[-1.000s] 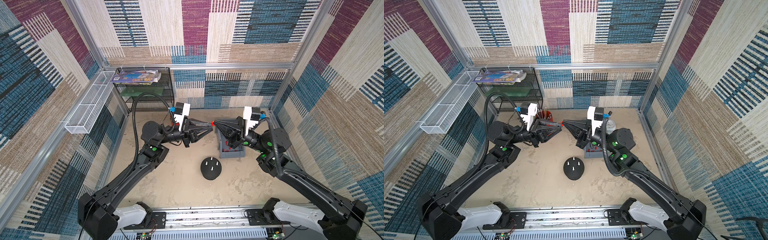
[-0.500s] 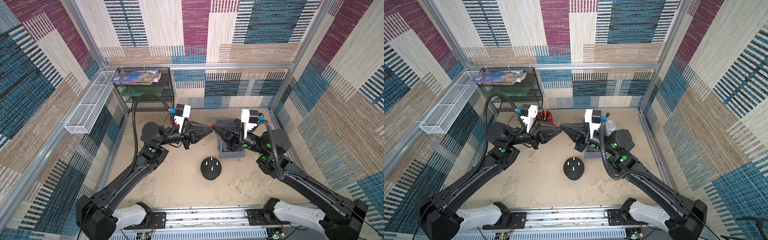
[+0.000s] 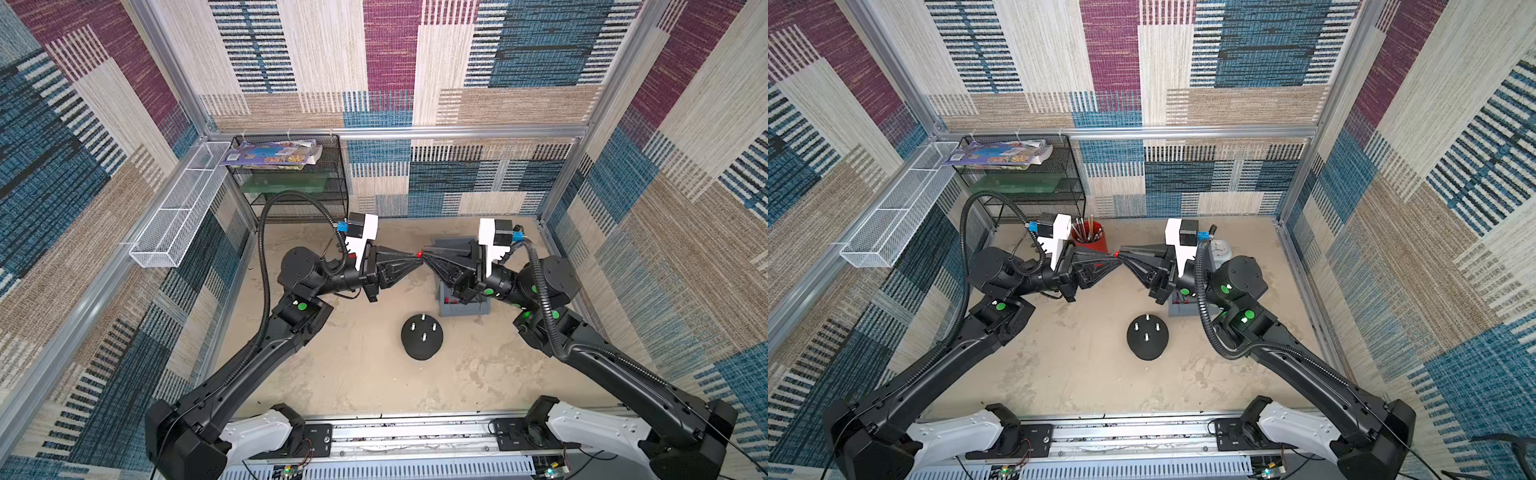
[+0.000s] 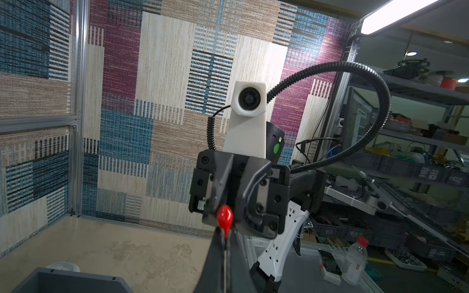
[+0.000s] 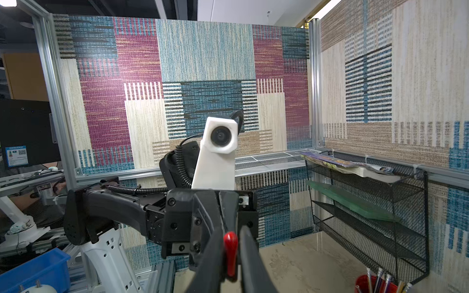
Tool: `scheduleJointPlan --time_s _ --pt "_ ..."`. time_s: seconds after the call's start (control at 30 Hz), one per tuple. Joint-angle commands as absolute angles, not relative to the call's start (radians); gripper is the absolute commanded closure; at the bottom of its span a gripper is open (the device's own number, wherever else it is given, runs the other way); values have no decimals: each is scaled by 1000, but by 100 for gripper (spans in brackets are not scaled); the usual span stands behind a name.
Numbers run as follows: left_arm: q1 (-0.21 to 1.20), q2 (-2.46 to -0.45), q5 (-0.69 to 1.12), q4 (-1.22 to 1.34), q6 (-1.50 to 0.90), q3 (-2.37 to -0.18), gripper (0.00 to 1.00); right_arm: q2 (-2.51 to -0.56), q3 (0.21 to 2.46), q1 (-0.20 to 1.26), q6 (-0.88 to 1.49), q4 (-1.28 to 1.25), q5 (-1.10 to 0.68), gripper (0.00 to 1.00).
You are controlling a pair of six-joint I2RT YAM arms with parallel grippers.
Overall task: Cover the protruding screws with screw protection sleeves
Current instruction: Pick up the screw protection sleeve from the storage box.
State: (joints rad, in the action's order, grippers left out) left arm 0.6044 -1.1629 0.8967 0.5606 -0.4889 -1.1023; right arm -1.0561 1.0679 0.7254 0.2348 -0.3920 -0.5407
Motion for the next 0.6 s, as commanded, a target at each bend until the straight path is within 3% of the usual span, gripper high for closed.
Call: scheduleJointPlan --time_s 0.0,0.07,0.2,0.37,0.5,0.57 --pt "604 -1146 932 318 -286 -1175 100 -1037 1110 726 157 -280 -491 17" --pt "603 -1141 957 136 -157 -1244 100 -1015 1136 726 142 -193 -440 16" --pt "602 -1133 927 -193 129 -1345 100 -948 1169 726 51 -23 -443 28" --pt "602 -1058 774 -75 260 -1183 100 -928 1223 727 -37 137 -423 51" --pt "596 -1080 927 -251 313 -1257 100 -989 1324 729 -152 256 -486 54" --pt "595 -1124 988 -395 353 -1337 100 -1027 1366 729 -207 306 -564 61"
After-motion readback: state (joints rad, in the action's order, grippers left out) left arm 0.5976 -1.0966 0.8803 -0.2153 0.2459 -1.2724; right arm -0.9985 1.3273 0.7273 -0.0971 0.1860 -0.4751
